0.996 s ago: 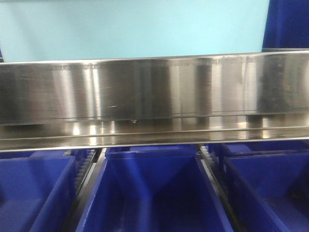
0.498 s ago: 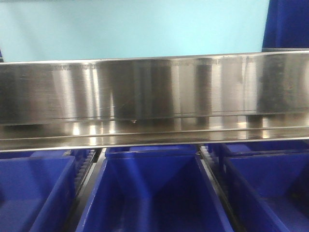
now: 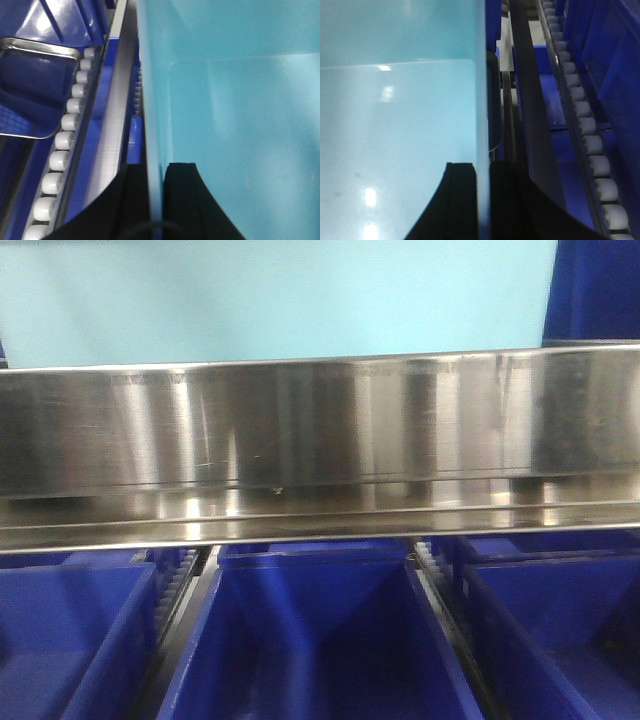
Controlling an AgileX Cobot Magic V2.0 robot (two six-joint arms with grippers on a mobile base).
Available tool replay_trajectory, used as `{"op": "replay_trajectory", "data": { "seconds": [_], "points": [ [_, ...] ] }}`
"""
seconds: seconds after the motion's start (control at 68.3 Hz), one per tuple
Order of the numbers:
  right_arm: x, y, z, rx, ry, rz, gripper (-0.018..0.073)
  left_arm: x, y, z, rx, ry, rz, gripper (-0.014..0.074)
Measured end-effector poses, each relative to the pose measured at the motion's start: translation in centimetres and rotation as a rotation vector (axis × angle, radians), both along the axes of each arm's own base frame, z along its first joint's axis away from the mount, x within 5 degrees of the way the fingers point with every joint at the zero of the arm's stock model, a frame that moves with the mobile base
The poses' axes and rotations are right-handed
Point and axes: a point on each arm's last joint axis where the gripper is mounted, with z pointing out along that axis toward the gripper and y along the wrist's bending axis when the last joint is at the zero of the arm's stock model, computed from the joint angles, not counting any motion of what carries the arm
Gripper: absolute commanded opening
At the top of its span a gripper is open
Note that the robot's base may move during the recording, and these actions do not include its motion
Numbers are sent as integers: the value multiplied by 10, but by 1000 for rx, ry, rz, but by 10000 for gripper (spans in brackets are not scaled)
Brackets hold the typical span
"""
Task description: Move two blue bins to right shelf middle
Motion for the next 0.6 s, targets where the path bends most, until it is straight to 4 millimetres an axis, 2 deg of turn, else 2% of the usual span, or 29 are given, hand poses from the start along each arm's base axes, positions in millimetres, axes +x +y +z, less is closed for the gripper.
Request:
{"op": "replay_trajectory", "data": {
  "seconds": [0.22, 0.498, 0.6],
  "points": [
    [9, 5, -9, 7, 17, -11, -162, 7, 3, -5, 23, 8, 21, -111],
    [14, 8, -26, -6, 50, -25, -162, 19, 2, -32, 8, 56, 18, -111],
    [15, 8, -33, -22, 51, -24, -162, 20, 1, -34, -12, 47, 19, -111]
  ]
}}
